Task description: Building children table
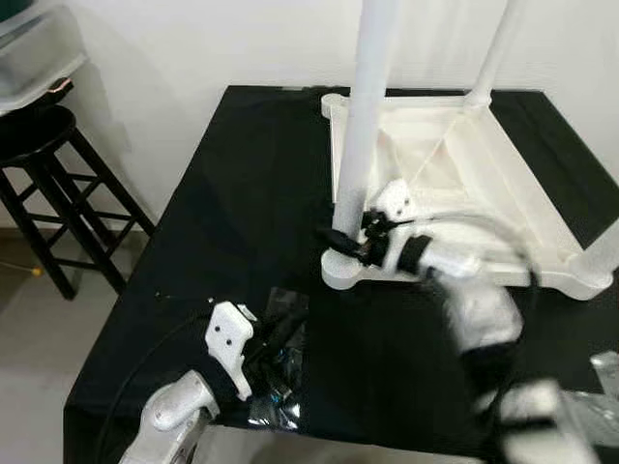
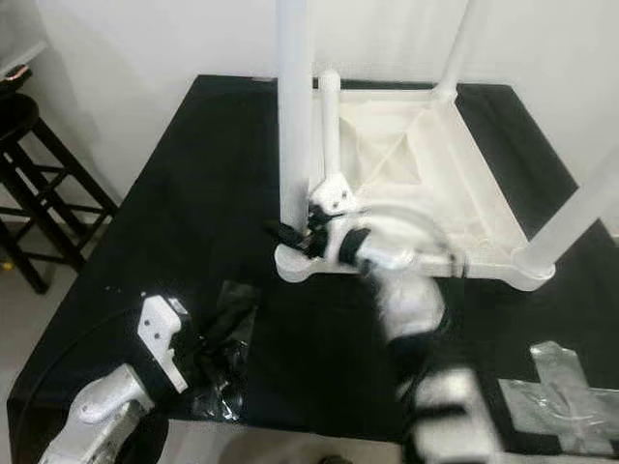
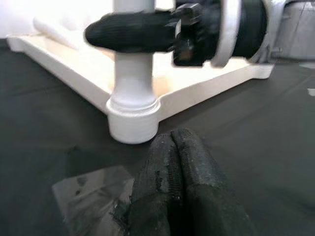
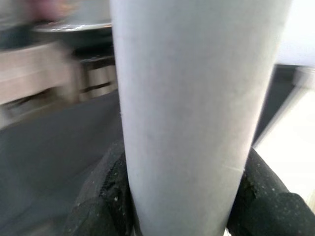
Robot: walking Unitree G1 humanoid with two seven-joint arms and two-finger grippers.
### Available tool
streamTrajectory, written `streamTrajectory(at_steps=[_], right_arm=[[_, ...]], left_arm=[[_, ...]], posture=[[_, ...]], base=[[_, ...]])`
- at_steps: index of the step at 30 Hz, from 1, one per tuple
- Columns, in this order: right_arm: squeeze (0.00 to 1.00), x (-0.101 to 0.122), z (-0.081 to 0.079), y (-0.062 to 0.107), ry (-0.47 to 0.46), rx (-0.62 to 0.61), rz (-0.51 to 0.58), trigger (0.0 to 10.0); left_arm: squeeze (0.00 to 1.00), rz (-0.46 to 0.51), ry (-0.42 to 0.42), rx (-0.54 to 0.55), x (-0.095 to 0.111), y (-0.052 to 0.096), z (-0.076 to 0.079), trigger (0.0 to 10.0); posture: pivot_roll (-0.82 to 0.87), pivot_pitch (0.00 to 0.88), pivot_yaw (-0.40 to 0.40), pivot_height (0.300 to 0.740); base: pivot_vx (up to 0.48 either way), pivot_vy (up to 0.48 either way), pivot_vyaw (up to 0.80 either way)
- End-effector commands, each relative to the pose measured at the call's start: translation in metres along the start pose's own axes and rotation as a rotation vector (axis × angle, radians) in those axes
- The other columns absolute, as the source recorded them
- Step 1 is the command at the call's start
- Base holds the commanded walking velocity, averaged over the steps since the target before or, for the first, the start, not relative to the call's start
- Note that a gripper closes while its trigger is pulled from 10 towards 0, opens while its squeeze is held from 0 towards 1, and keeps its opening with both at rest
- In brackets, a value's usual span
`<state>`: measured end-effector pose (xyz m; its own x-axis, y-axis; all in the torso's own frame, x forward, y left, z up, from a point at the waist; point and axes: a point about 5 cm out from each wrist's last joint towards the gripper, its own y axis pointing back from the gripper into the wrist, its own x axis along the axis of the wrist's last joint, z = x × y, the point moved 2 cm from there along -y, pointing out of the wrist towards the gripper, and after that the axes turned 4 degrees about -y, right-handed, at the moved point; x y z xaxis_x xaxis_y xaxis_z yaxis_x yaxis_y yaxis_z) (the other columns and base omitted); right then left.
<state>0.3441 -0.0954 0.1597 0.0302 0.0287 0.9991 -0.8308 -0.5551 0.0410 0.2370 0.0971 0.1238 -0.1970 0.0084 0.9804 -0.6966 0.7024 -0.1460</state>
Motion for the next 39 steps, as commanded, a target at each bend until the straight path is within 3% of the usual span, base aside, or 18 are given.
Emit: streamTrajectory(at_steps=[1, 2, 4, 10, 11, 13, 14, 16, 21, 22, 23, 24, 27, 34, 35, 37, 38, 39], right_arm=[[0.00, -0.051, -0.030, 0.013, -0.051, 0.004, -0.219, 0.0], [0.00, -0.051, -0.030, 0.013, -0.051, 0.004, -0.219, 0.0], [0.00, -0.031, -0.046, 0.007, -0.095, 0.118, -0.127, 0.0], [0.00, -0.035, -0.038, -0.003, -0.007, 0.126, -0.161, 0.0], [0.00, -0.033, -0.039, -0.003, -0.003, 0.118, -0.159, 10.0], [0.00, -0.030, -0.034, -0.004, -0.021, 0.102, -0.162, 10.0], [1.00, -0.026, -0.034, -0.002, -0.023, 0.113, -0.153, 10.0], [1.00, -0.021, -0.034, -0.001, -0.013, 0.153, -0.144, 10.0], [0.99, 0.005, -0.028, 0.002, 0.109, 0.341, -0.096, 10.0], [0.20, 0.011, -0.023, 0.003, 0.139, 0.391, -0.086, 10.0], [0.00, 0.018, -0.016, 0.004, 0.154, 0.438, -0.073, 10.0], [0.00, 0.018, -0.016, 0.004, 0.154, 0.438, -0.073, 10.0], [0.00, 0.036, 0.006, 0.004, 0.151, 0.535, -0.054, 10.0], [0.00, 0.039, 0.020, 0.006, 0.125, 0.620, -0.096, 10.0], [0.00, 0.039, 0.024, 0.007, 0.103, 0.659, -0.108, 5.5], [0.00, 0.040, 0.027, 0.007, 0.089, 0.684, -0.114, 5.5], [0.00, 0.041, 0.029, 0.008, 0.075, 0.707, -0.118, 0.0], [0.00, 0.041, 0.029, 0.008, 0.075, 0.707, -0.118, 0.0]], left_arm=[[0.00, -0.012, -0.008, 0.001, -0.001, 0.003, -0.001, 10.0], [0.00, -0.012, -0.008, 0.001, -0.001, 0.003, -0.001, 10.0], [0.00, -0.013, -0.007, 0.003, -0.001, 0.003, -0.002, 10.0], [0.00, -0.015, -0.003, -0.006, -0.002, 0.001, -0.003, 10.0], [0.00, -0.014, -0.006, 0.000, -0.002, 0.001, -0.003, 10.0], [0.00, -0.013, -0.009, 0.010, -0.002, 0.002, -0.003, 10.0], [0.00, -0.012, -0.009, 0.010, -0.002, 0.001, -0.003, 10.0], [0.00, -0.012, -0.008, 0.007, -0.002, 0.001, -0.003, 10.0], [0.00, -0.013, -0.003, -0.001, -0.002, 0.000, -0.002, 10.0], [0.00, -0.012, -0.003, -0.002, -0.002, -0.001, -0.002, 10.0], [0.00, -0.012, -0.003, -0.002, -0.002, -0.001, -0.002, 10.0], [0.00, -0.012, -0.003, -0.002, -0.002, -0.001, -0.002, 10.0], [0.00, -0.010, -0.004, 0.003, -0.003, -0.001, -0.002, 10.0], [0.00, -0.009, -0.004, 0.005, -0.003, -0.002, -0.001, 10.0], [0.00, -0.010, -0.003, 0.004, -0.003, -0.002, -0.001, 10.0], [0.00, -0.010, -0.003, 0.003, -0.003, -0.002, -0.001, 10.0], [0.00, -0.011, -0.004, 0.003, -0.003, -0.002, -0.001, 10.0], [0.00, -0.011, -0.004, 0.003, -0.003, -0.002, -0.001, 10.0]], posture=[[0.02, 0.143, 0.000, 0.740], [0.02, 0.143, 0.000, 0.740], [-0.01, 0.129, 0.018, 0.740], [0.01, 0.130, 0.011, 0.740], [0.01, 0.130, 0.011, 0.740], [0.01, 0.131, 0.010, 0.740], [0.01, 0.131, 0.010, 0.740], [0.01, 0.130, 0.008, 0.740], [0.01, 0.127, 0.007, 0.740], [0.01, 0.125, 0.004, 0.740], [0.01, 0.124, 0.000, 0.740], [0.01, 0.124, 0.000, 0.740], [0.01, 0.123, -0.003, 0.740], [0.02, 0.119, -0.006, 0.740], [0.02, 0.119, -0.006, 0.740], [0.02, 0.119, -0.006, 0.740], [0.02, 0.122, -0.007, 0.740], [0.02, 0.122, -0.007, 0.740]], base=[[0.000, 0.000, 0.00], [0.000, 0.000, 0.00], [0.000, 0.000, 0.00], [0.000, 0.000, 0.00], [0.000, 0.000, 0.00], [0.000, 0.000, 0.00], [0.000, 0.000, 0.00], [0.000, 0.000, 0.00], [0.000, 0.000, 0.00], [0.000, 0.000, 0.00], [0.000, 0.000, 0.00], [0.000, 0.000, 0.00], [0.000, 0.000, 0.00], [0.000, 0.000, 0.00], [0.000, 0.000, 0.00], [0.000, 0.000, 0.00], [0.000, 0.000, 0.00], [0.000, 0.000, 0.00]])
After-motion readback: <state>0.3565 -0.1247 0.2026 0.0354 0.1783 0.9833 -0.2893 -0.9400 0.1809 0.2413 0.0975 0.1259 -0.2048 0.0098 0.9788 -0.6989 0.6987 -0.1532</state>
